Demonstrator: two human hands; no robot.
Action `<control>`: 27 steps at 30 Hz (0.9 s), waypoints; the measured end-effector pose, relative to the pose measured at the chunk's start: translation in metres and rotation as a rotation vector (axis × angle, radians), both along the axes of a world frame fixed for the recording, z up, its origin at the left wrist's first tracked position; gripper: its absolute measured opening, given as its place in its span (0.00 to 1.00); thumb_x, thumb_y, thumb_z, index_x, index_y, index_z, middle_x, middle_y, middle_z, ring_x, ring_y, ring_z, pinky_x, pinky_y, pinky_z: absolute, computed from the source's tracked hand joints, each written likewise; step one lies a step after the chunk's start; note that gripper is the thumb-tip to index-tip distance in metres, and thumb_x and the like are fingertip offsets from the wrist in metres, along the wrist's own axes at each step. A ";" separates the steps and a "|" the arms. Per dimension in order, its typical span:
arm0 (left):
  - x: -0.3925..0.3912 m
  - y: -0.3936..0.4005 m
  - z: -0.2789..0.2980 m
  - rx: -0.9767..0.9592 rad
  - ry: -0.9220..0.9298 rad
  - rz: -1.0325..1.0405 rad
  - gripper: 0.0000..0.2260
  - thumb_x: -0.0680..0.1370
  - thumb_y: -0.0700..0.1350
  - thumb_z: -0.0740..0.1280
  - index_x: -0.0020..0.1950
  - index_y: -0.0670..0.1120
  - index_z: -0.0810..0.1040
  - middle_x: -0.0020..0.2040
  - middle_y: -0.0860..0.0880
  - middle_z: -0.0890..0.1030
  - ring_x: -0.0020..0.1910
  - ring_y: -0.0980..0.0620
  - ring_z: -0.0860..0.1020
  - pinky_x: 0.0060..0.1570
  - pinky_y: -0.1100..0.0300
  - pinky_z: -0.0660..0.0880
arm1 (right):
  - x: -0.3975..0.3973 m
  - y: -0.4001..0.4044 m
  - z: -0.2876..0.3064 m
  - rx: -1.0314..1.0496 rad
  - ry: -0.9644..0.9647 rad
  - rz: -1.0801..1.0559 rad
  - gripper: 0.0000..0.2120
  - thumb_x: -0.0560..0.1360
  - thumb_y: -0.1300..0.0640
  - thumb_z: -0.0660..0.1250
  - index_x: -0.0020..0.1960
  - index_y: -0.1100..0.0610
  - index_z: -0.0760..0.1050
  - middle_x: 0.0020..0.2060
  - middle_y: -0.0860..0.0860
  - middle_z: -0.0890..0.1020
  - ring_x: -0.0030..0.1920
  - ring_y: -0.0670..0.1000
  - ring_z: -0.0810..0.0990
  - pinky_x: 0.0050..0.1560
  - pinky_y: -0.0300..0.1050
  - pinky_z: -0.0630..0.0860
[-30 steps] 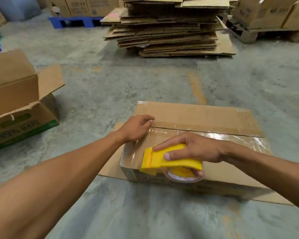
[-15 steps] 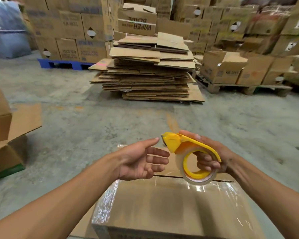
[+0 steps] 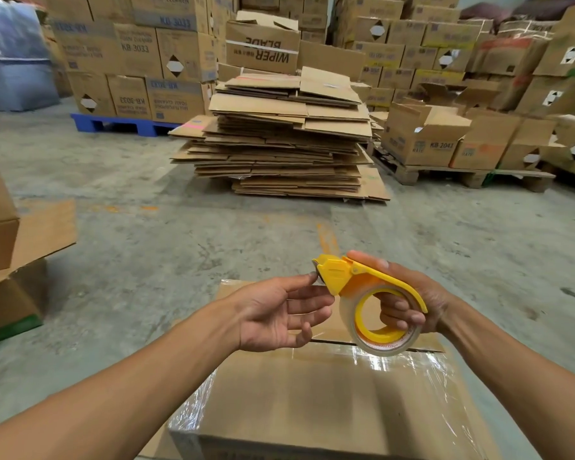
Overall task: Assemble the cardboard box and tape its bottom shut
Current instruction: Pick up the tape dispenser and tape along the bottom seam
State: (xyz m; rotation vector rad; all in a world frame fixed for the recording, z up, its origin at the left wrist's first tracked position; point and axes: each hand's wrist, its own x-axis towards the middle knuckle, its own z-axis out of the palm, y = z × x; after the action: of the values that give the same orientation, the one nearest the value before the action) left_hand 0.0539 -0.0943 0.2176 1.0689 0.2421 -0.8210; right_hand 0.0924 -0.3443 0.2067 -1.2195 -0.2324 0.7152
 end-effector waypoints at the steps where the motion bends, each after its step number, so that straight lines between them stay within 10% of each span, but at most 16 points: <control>1: 0.000 0.000 -0.001 0.004 0.000 -0.002 0.08 0.76 0.47 0.70 0.41 0.44 0.84 0.43 0.48 0.85 0.39 0.52 0.82 0.34 0.62 0.71 | 0.000 -0.001 0.001 0.000 0.002 -0.006 0.34 0.62 0.44 0.82 0.66 0.46 0.78 0.19 0.52 0.69 0.13 0.46 0.68 0.20 0.38 0.72; 16: 0.001 -0.015 -0.005 -0.050 0.056 0.050 0.03 0.77 0.39 0.68 0.43 0.42 0.79 0.37 0.47 0.83 0.31 0.54 0.81 0.38 0.62 0.69 | -0.001 -0.013 0.003 -0.040 -0.005 0.022 0.33 0.61 0.43 0.82 0.65 0.47 0.80 0.18 0.52 0.70 0.13 0.45 0.69 0.20 0.38 0.74; 27: 0.017 0.060 -0.045 0.331 -0.010 0.037 0.09 0.80 0.32 0.61 0.43 0.42 0.74 0.33 0.46 0.77 0.30 0.54 0.71 0.32 0.63 0.73 | 0.000 -0.017 0.011 -0.400 -0.023 0.239 0.33 0.61 0.41 0.81 0.65 0.42 0.79 0.22 0.56 0.74 0.17 0.49 0.72 0.23 0.41 0.76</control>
State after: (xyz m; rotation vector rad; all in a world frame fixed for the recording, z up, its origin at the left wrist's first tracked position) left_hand 0.0711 -0.0341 0.1728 1.3732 0.3979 -0.7579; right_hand 0.0925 -0.3609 0.2175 -1.5975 -0.2643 0.9876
